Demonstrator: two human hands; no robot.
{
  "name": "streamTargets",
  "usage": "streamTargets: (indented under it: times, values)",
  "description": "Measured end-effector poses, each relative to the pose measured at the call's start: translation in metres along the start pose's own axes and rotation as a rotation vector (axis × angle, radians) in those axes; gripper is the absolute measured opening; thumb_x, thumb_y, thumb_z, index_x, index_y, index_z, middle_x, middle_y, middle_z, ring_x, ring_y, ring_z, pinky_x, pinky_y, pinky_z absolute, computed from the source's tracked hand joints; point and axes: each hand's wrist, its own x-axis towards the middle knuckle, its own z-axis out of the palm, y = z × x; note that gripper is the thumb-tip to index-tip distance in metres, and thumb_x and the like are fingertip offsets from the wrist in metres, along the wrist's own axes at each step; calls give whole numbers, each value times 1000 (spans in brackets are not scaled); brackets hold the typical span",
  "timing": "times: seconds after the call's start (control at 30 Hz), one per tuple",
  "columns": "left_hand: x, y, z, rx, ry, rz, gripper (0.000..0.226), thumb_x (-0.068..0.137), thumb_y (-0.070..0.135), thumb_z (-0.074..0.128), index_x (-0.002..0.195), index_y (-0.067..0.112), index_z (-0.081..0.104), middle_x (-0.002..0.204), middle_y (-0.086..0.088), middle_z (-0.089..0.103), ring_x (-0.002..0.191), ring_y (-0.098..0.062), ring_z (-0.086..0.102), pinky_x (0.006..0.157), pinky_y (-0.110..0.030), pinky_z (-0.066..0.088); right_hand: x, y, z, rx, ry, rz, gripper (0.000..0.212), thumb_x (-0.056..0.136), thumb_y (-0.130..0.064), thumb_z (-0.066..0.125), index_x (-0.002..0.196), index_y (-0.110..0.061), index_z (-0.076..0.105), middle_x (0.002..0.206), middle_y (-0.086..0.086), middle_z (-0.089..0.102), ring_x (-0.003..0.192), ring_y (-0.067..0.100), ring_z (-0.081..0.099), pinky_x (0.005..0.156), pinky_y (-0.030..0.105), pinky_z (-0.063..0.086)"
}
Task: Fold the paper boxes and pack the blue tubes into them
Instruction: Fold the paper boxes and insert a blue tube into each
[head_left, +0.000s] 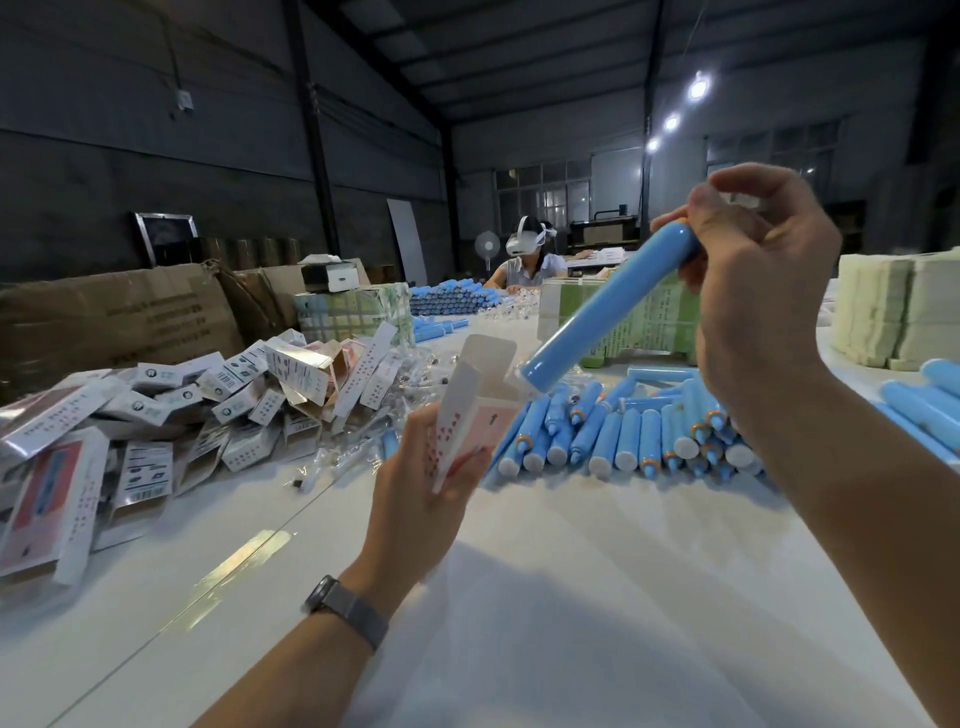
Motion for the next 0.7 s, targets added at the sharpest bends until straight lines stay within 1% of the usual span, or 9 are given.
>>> streamTargets:
  times: [0.1,0.2,0.27,0.37,0.47,0.5,0.6,0.63,0.7]
  values:
    - [-2,6,3,-17,-27,30,39,86,32,72,113,36,43,99,26,59,82,1,63,57,-14,50,-7,-1,8,-51,-49,-41,13,93,-6,62,92,-18,58,78,9,72,73,20,70,62,24,50]
    - [-4,11,4,-63,-51,64,33,89,41,62,115,32,44,101,26,58,82,6,63,56,-9,48,-22,4,19,-154,-137,-97,10,92,-5,62,94,-14,58,82,8,72,76,14,71,67,22,53]
    - [-5,11,3,-69,-69,68,30,92,44,59,115,35,42,98,24,59,76,4,64,54,-11,46,-32,8,24,-165,-180,-60,8,93,-6,62,94,-13,58,82,6,73,76,13,71,65,23,54]
    - [-7,12,3,-73,-71,53,26,89,41,57,111,38,44,95,24,61,73,-4,62,57,-13,43,-46,19,30,-227,-274,25,14,94,-8,62,92,-22,59,80,0,72,72,19,70,62,37,58]
    - [-7,14,5,-80,-45,47,24,90,39,57,111,38,44,95,26,59,77,-1,61,58,-11,44,-56,29,33,-359,-357,-29,16,94,-10,61,98,-25,58,87,-6,62,61,28,60,59,47,54]
    - [-7,14,5,-85,-41,46,25,90,39,57,111,38,43,96,26,59,77,0,61,58,-9,44,-58,31,33,-380,-359,-66,18,93,-10,61,100,-27,57,90,-6,60,59,29,58,57,46,53]
    - [-7,14,6,-88,-35,49,27,90,41,57,112,37,43,99,25,60,80,-3,62,58,-12,47,-59,33,31,-437,-333,-198,25,92,-10,62,103,-30,52,93,-6,56,55,21,55,52,34,48]
    - [-7,13,7,-86,-33,48,27,90,41,58,112,37,43,100,26,60,80,-5,63,58,-14,48,-59,34,31,-452,-323,-235,26,91,-9,64,104,-29,52,93,-6,55,55,17,54,52,30,46]
    - [-6,12,7,-81,-23,36,27,90,43,58,112,38,43,100,27,60,80,-7,64,59,-20,52,-61,35,31,-487,-303,-313,26,89,-6,67,105,-22,55,94,-7,54,58,11,55,53,27,48]
